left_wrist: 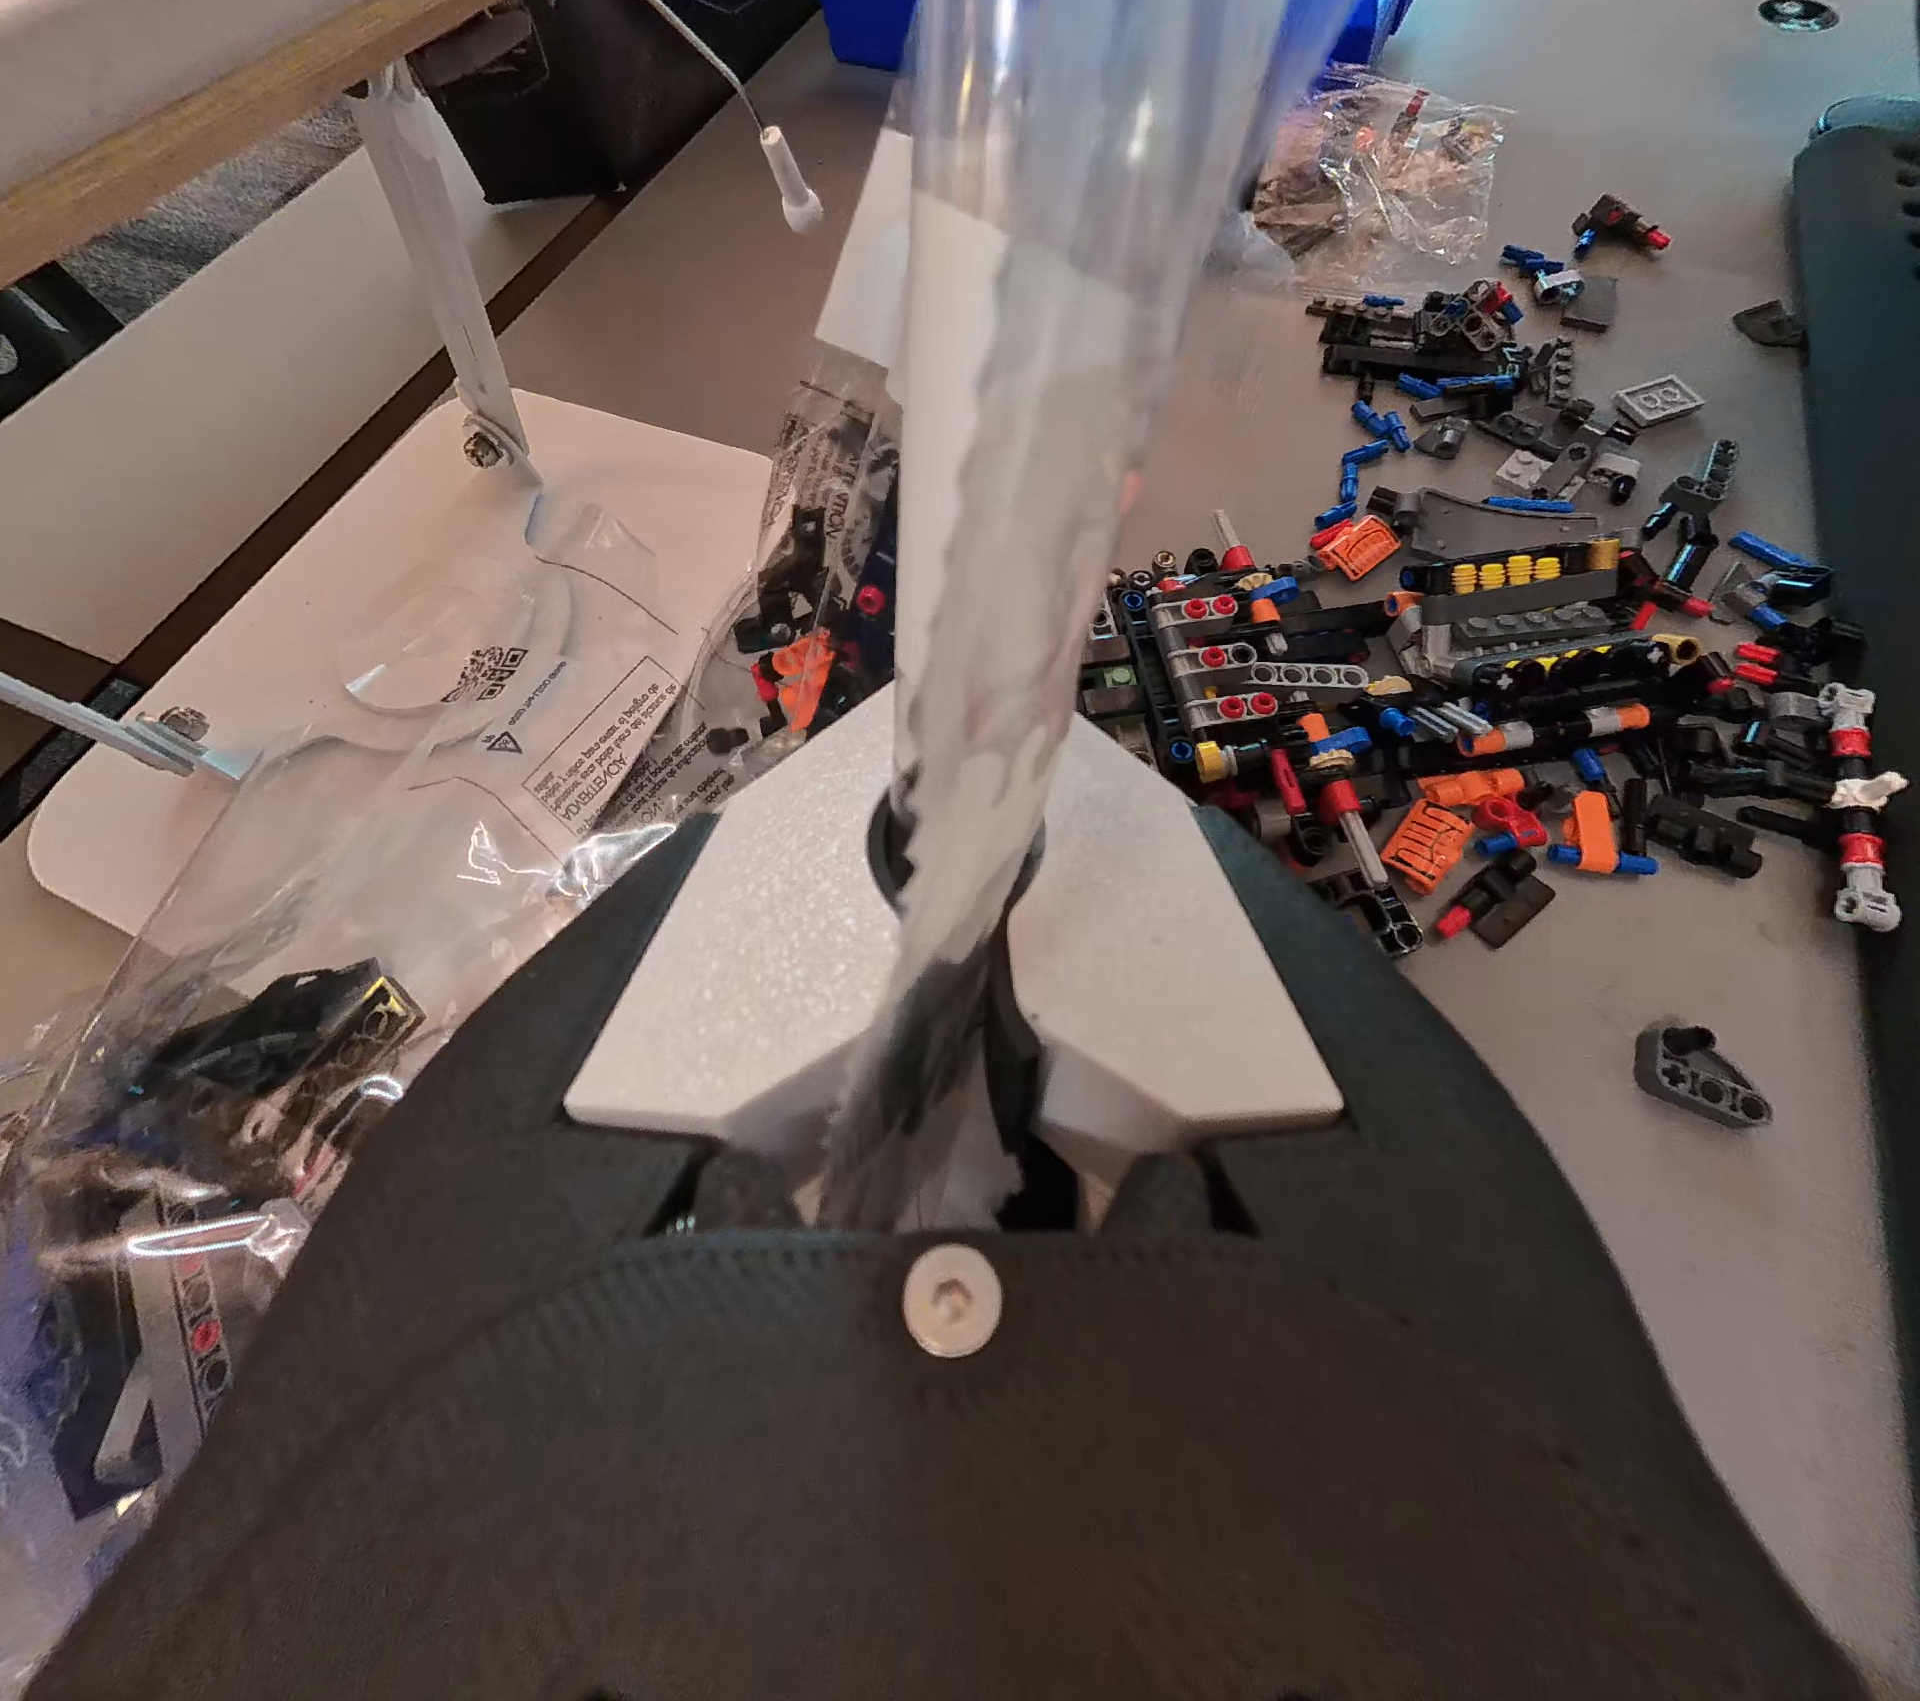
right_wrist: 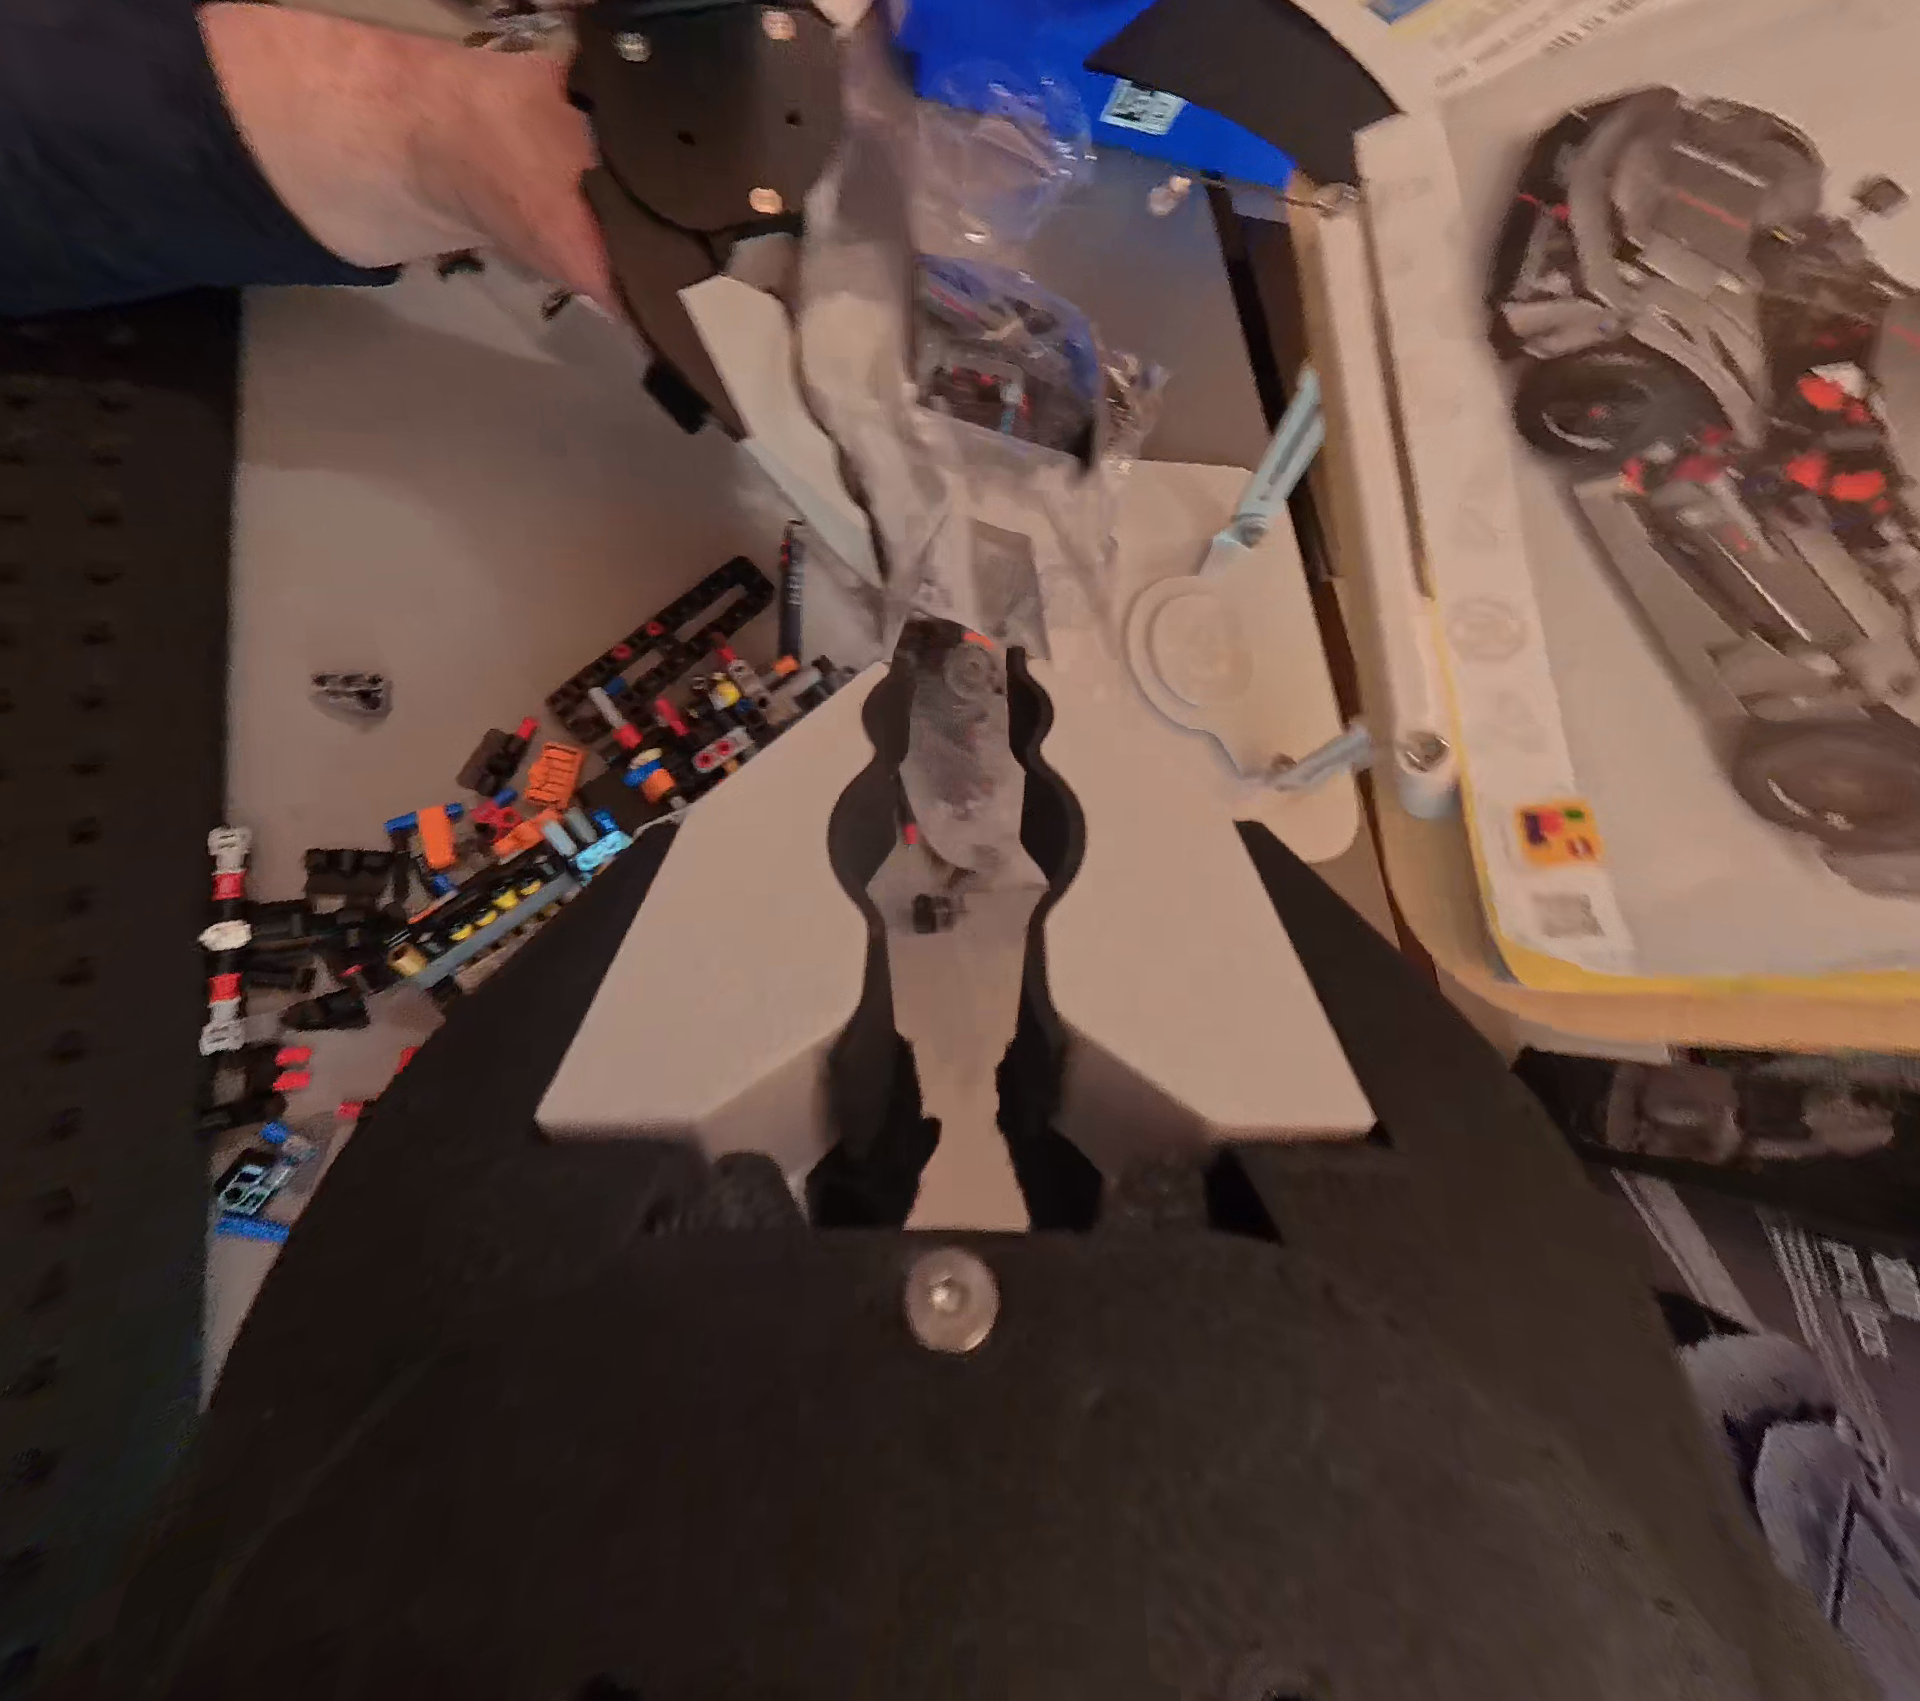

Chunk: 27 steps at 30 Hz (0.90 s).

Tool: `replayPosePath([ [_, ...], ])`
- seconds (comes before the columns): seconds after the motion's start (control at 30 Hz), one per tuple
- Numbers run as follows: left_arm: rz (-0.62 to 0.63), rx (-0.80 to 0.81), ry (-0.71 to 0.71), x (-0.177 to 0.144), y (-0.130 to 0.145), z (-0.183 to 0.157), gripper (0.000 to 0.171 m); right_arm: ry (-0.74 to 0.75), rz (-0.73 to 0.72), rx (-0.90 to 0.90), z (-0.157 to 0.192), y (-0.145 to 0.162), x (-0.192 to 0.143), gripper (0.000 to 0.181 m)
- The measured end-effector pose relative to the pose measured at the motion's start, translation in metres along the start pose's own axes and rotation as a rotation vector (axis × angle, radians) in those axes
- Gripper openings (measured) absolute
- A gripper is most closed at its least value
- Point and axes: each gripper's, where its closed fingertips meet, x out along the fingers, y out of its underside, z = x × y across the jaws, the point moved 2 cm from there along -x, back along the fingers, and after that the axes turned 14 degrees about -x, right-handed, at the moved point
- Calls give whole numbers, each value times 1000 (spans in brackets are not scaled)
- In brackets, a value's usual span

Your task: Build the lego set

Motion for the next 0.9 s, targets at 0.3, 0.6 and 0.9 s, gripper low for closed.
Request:
replayPosePath([
  [0.3, 34, 12, -11, 4, 6, 1, 0, -223, 37, -199, 64, -22, 29, 9],
  [0.6, 56, 16, -16, 8, 10, 2, 0, -340, 65, -218, 89, -17, 49, 6],
  [0.9, 76, 22, -18, 10, 13, 2, 0, -428, 97, -250, 112, -9, 61, 6],
])
